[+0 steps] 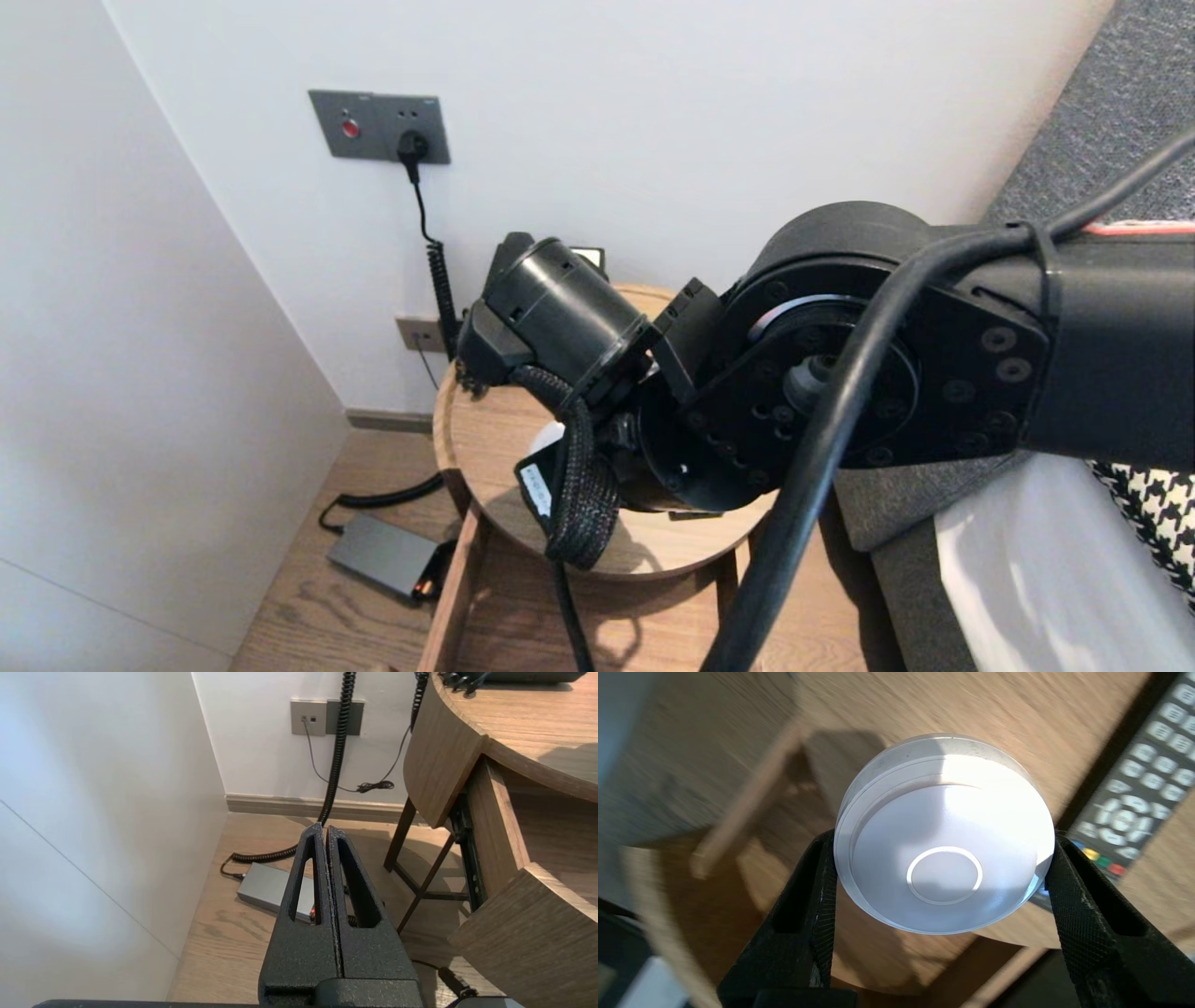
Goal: Take the remote control out of the drawer one by one and place them on the table
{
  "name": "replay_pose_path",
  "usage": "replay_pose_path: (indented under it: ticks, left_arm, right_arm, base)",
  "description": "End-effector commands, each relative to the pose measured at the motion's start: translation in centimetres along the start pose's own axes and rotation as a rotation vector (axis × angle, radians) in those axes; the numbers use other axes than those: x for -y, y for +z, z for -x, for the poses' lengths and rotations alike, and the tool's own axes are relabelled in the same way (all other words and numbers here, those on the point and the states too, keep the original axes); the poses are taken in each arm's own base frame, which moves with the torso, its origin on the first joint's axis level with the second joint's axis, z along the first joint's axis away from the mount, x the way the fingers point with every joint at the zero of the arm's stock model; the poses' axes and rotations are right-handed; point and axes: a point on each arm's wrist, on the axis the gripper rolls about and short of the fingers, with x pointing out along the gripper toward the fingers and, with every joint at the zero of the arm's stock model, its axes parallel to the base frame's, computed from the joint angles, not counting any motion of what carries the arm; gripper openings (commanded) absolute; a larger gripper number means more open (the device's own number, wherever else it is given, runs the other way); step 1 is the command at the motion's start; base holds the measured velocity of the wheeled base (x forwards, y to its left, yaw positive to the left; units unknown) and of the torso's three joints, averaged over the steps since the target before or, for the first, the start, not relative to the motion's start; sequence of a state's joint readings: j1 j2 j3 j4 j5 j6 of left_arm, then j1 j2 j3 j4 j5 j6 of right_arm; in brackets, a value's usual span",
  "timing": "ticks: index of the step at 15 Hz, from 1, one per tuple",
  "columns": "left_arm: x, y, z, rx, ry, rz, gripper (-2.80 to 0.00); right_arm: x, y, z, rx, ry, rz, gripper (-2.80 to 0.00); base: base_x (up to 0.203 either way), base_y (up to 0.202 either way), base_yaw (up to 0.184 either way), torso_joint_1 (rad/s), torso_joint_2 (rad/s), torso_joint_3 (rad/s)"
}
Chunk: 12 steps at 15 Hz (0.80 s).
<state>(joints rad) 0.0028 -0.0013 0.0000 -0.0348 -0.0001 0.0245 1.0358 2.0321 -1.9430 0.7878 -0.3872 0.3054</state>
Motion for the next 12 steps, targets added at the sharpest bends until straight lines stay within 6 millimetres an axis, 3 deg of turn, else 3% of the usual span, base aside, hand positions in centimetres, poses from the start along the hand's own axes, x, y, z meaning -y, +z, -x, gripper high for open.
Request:
replay_pose_path:
  ticks: [1, 7, 12]
  left_arm:
    - [0.0, -0.3, -0.1, -0.012, 0.000, 0.000, -2.80]
    - [0.0, -0.3, -0.1, -0.010, 0.000, 0.000, -2.80]
    - [0.0, -0.3, -0.1, -0.009, -0.001, 0.000, -2.80]
  right_arm:
    - [0.9, 0.0, -0.1, -0.021, -0.023, 0.035, -2.80]
    - [0.9, -0.5, -0.2, -0.072, -0.029, 0.230, -2.80]
    - [1.9, -0.1, 0.4, -0.049, -0.049, 0.185, -2.80]
  base:
    - [0.000, 0.000, 0.000, 0.000, 0.00, 0.000]
    - [0.000, 0.000, 0.000, 0.000, 0.00, 0.000]
    - [0.000, 0.000, 0.000, 0.000, 0.00, 0.000]
